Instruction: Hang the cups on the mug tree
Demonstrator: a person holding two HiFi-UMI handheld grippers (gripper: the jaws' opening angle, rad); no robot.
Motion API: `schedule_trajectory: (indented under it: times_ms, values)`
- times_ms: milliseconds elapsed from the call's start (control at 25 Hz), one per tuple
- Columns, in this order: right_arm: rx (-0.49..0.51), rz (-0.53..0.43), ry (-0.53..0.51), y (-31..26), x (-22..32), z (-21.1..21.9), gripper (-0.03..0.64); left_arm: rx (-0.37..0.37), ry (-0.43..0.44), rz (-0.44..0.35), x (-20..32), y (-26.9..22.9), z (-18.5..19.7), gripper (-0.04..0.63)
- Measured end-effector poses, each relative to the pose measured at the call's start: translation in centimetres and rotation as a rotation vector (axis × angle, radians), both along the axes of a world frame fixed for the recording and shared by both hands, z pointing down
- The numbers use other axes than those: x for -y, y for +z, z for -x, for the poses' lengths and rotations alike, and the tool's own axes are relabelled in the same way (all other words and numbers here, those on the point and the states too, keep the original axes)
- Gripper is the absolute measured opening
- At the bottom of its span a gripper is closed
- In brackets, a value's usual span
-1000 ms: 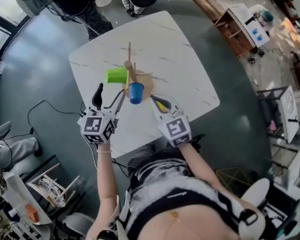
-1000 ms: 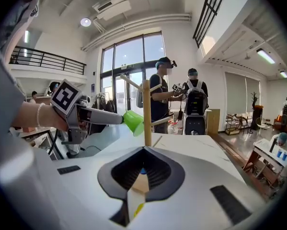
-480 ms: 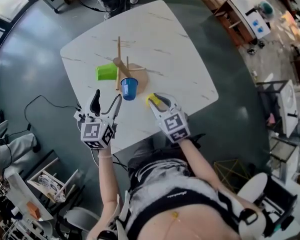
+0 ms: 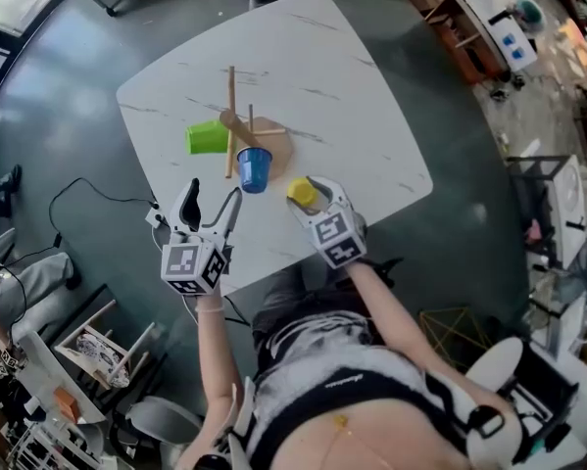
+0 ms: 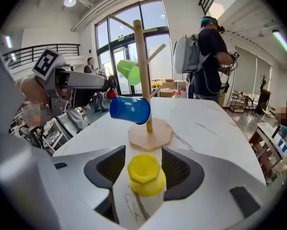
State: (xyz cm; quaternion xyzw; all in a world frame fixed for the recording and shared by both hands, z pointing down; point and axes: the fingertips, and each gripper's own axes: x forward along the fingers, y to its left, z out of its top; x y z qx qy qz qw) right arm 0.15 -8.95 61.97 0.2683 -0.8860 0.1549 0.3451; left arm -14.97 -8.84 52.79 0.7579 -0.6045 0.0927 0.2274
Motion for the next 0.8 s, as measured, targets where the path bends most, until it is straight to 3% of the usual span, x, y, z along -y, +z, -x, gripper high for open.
schedule_trajectory:
  times_ms: [360,800]
  values:
    - [-0.110,0.027,-0.041,3.4,-0.6,-0.5,0.261,-0.017,-0.017,0.015,-0.6,0.5,0.0,0.380]
    - [-0.065,-0.021,-0.038,1.5,0.5,-0.3,0.255,-0.013,0.001,0.009,-0.5,0.0,-0.5,0.380]
